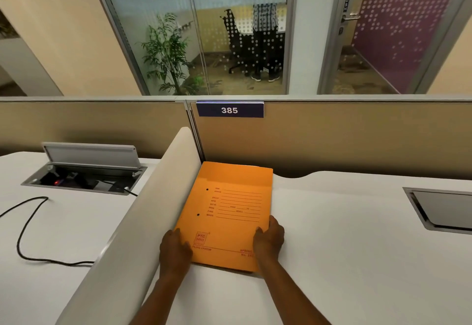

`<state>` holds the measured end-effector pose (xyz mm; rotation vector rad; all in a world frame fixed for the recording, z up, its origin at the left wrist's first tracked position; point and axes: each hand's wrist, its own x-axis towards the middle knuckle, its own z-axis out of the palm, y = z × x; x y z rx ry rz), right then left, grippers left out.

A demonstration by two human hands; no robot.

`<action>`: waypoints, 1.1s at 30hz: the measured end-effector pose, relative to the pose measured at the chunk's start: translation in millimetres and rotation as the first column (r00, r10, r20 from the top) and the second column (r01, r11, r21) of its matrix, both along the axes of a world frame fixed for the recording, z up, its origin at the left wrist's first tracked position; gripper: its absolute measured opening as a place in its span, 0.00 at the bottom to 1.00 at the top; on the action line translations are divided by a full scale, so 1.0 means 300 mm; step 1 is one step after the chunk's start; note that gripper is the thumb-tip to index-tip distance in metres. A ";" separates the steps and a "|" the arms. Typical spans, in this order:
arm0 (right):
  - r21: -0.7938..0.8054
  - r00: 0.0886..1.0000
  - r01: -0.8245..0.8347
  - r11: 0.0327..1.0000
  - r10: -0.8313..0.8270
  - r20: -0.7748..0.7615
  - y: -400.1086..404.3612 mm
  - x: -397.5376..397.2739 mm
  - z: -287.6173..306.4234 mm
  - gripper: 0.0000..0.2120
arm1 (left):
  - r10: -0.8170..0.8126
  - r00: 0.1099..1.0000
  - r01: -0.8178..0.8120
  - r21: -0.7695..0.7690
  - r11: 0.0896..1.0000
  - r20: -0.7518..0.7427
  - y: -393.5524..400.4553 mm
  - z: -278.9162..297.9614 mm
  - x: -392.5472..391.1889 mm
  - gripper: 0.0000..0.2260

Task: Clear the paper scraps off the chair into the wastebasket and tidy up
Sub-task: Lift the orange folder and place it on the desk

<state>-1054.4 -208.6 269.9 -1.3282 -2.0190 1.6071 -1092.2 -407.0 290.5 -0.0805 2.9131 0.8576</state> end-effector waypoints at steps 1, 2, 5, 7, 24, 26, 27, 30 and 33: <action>0.000 1.000 0.015 1.000 -0.015 -0.024 -0.001 0.000 0.006 0.22 | 0.011 1.000 -0.011 0.020 1.000 -0.002 0.004 0.006 0.006 0.17; 0.002 0.998 0.028 1.000 -0.028 -0.050 0.000 0.000 0.012 0.22 | 0.013 1.000 -0.013 0.036 0.999 -0.010 0.008 0.014 0.012 0.19; 0.030 0.995 0.026 0.999 -0.023 -0.095 0.004 0.015 0.036 0.21 | -0.027 0.998 0.030 0.068 0.997 -0.051 0.010 0.032 0.027 0.21; 0.046 0.994 0.008 0.999 -0.003 -0.109 0.008 0.042 0.048 0.21 | -0.053 0.995 0.062 0.120 0.991 -0.083 -0.001 0.041 0.044 0.19; 0.325 0.954 -0.181 0.928 0.246 -0.173 -0.060 0.551 0.198 0.17 | -0.122 0.948 0.213 0.301 0.929 -0.293 -0.124 0.154 0.534 0.08; 0.350 0.949 -0.175 0.920 0.252 -0.189 -0.087 0.648 0.225 0.16 | -0.149 0.930 0.261 0.320 0.911 -0.335 -0.158 0.178 0.621 0.04; 0.363 0.946 -0.168 0.916 0.253 -0.200 -0.098 0.692 0.235 0.15 | -0.148 0.925 0.272 0.334 0.902 -0.351 -0.174 0.189 0.659 0.04; 0.388 0.941 -0.152 0.909 0.254 -0.225 -0.148 0.846 0.284 0.13 | -0.140 0.910 0.291 0.361 0.886 -0.391 -0.231 0.220 0.790 0.04; 0.402 0.933 -0.137 0.905 0.255 -0.255 -0.197 0.990 0.332 0.13 | -0.140 0.912 0.300 0.392 0.870 -0.387 -0.278 0.253 0.911 0.06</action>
